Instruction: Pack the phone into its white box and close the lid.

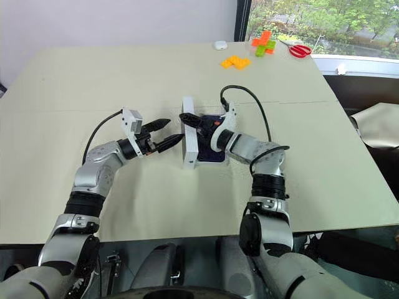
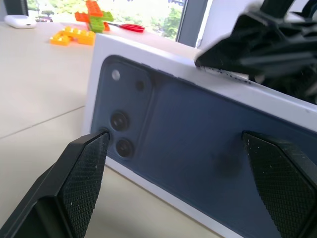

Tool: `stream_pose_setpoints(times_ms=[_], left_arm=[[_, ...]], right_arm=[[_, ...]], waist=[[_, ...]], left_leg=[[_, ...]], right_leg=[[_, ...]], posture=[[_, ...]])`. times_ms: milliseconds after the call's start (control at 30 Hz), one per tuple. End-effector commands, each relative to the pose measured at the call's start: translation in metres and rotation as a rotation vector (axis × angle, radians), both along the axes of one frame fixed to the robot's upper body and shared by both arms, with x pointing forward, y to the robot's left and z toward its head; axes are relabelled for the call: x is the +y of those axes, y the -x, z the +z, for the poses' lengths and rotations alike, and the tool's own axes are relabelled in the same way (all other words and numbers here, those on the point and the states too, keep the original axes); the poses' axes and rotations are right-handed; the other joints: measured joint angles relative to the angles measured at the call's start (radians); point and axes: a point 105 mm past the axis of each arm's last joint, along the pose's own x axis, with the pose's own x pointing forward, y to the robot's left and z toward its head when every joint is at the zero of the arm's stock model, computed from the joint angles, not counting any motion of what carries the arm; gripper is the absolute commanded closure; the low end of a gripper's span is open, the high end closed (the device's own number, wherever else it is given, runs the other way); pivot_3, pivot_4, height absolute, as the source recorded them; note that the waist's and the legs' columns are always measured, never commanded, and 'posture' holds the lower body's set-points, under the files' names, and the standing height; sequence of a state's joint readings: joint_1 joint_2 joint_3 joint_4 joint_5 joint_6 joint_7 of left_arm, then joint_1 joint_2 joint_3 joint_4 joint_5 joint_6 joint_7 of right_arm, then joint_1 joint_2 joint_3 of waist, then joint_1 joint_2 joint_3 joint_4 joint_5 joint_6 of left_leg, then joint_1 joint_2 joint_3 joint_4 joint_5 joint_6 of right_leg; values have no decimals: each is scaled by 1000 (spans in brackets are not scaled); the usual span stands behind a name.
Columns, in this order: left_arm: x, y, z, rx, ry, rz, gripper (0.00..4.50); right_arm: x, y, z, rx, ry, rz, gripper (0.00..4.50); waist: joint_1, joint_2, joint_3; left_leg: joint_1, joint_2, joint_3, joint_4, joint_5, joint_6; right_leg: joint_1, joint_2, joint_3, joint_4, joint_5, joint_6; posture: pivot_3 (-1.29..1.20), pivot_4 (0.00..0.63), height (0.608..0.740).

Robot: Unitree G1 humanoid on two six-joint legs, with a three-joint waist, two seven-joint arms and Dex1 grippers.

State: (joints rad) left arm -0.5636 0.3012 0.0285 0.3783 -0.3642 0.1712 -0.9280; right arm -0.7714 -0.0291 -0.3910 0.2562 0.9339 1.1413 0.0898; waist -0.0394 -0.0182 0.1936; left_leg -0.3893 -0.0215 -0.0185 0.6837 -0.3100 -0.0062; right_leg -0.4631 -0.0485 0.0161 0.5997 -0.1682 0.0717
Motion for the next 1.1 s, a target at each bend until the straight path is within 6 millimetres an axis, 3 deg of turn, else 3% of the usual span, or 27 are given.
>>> stream_pose_setpoints(times_ms=[33,200,267,400,500,700,800,1033,1100], left_arm=[[-5,-1,8,-44,-2,-9,0],[-9,-5,8,-45,-1,-7,0],[-14,-7,9,-50,2,-10,0],[-27,-9,6,-37,24,-35,0],[-32,-9,5,-33,31,-50,0],[-34,-11,14,-60,37,-49,0],[-25,-9,22,-81,28,-41,0],[-3,5,31,-87,-9,-30,0],[10,13,25,-68,-47,-17,0]], right_arm=[[-8,1,22,-103,4,-12,31],[-27,0,29,-188,110,-61,31],[-51,-8,32,-306,286,-151,31],[-99,-22,51,-461,438,-285,31],[-105,-22,58,-530,502,-278,31],[-94,-13,55,-675,651,-170,31],[-89,-8,53,-735,706,-123,856],[-86,-5,35,-852,912,-34,4428],[-79,-1,30,-941,1012,30,4478]], waist=[[0,0,0],[-2,0,0],[0,0,0],[11,0,0],[14,0,0],[21,0,0],[23,0,0],[22,0,0],[21,0,0]], left_leg=[[0,0,0,0,0,0],[0,1,0,0,0,0],[1,1,0,0,0,0],[1,-1,1,1,0,0],[1,0,3,1,0,1],[3,1,8,1,0,1],[3,1,8,1,0,1],[3,1,7,1,0,1],[4,1,7,1,0,1]], right_leg=[[0,0,0,0,0,0],[0,1,0,0,0,0],[0,1,0,1,0,0],[1,0,1,-1,1,1],[1,1,2,-2,1,2],[1,3,3,-1,1,2],[2,2,4,-1,1,2],[2,2,6,-1,1,2],[1,2,6,-1,1,2]], posture=[[0,150,740],[0,150,740],[0,150,740],[0,150,740],[0,150,740],[0,150,740],[0,150,740],[0,150,740],[0,150,740]])
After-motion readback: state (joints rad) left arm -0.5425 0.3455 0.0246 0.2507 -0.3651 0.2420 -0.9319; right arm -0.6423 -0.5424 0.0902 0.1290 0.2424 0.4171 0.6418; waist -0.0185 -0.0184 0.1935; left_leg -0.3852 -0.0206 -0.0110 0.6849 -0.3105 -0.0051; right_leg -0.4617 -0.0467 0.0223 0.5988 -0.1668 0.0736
